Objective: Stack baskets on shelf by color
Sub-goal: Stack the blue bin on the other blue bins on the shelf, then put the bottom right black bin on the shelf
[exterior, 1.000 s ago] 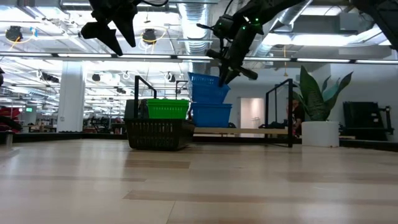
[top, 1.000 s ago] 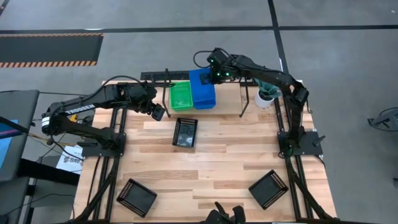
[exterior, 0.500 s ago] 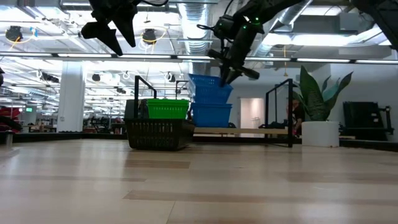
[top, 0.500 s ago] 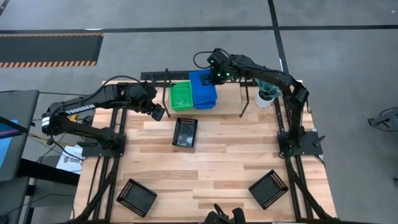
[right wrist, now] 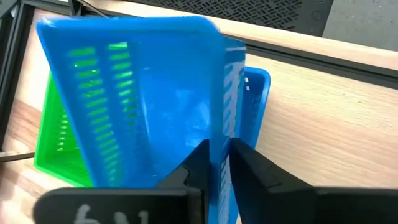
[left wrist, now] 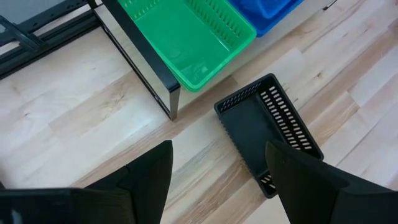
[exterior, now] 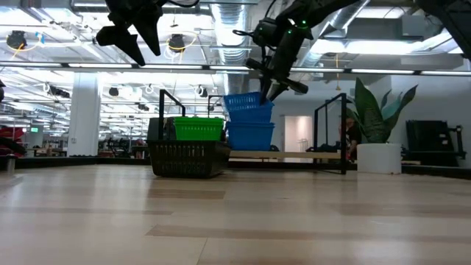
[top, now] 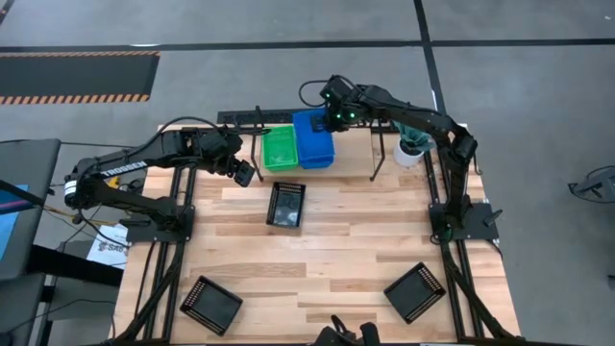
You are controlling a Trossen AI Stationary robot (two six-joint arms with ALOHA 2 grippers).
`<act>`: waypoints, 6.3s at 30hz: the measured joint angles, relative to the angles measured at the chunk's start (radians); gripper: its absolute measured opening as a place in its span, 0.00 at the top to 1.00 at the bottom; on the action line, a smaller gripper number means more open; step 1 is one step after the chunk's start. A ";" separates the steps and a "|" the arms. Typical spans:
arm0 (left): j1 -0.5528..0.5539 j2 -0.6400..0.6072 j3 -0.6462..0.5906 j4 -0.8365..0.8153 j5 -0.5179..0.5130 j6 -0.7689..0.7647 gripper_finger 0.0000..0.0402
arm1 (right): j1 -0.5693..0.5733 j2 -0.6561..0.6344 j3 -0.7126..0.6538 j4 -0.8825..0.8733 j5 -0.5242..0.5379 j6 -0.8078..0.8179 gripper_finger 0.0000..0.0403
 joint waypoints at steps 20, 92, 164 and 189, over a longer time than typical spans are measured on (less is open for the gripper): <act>0.000 0.000 0.000 0.000 0.002 0.006 0.39 | -0.023 -0.020 0.061 -0.069 -0.019 -0.042 0.59; 0.001 0.000 0.000 -0.005 0.059 0.075 0.39 | 0.888 -0.297 -0.683 -0.168 -0.017 -0.047 0.99; 0.001 0.000 0.000 -0.033 0.034 0.060 0.39 | 0.923 -0.394 -0.821 0.039 -0.169 0.218 0.98; 0.001 0.000 0.000 -0.021 0.025 0.054 0.39 | -0.078 -0.326 -0.339 0.022 -0.033 -0.053 0.97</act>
